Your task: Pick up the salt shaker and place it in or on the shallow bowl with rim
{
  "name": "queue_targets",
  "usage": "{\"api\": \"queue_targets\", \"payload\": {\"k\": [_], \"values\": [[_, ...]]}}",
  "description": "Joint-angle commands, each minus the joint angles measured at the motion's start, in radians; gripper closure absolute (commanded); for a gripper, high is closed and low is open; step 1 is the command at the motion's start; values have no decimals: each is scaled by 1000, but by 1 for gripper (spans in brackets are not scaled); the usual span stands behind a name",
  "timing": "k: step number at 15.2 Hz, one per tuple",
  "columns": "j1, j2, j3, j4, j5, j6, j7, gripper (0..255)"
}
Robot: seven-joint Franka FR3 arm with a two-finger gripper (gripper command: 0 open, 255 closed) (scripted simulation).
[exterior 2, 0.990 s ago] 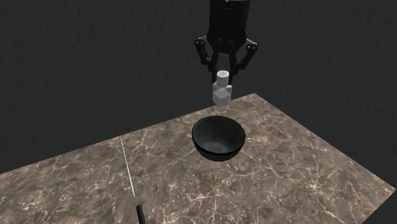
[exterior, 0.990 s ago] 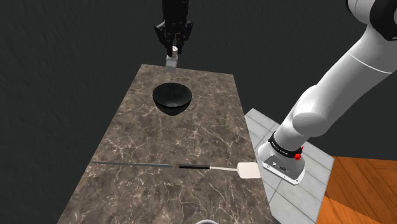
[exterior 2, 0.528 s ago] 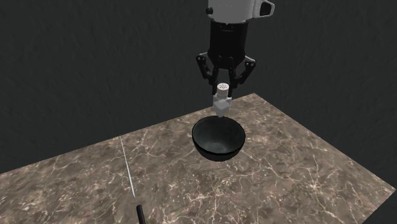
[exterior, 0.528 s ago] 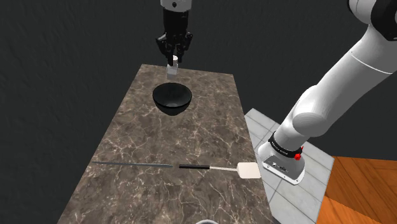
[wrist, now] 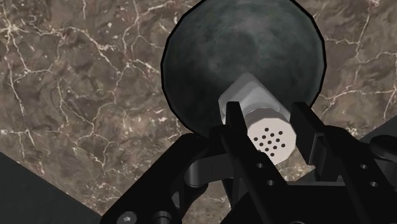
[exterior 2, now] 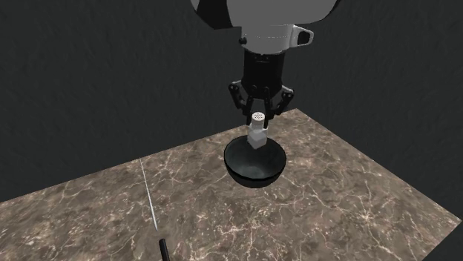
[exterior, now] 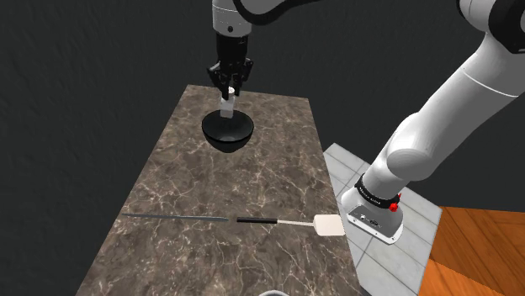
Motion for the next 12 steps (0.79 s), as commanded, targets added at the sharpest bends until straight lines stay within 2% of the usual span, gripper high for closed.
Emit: {"api": "queue_targets", "payload": {"k": [1,5,12], "values": [[1,5,1,-23,-1,29,1,255],[1,16,3,-61,-5,76,4,255],[1,16,3,-61,-5,76,4,255]]}}
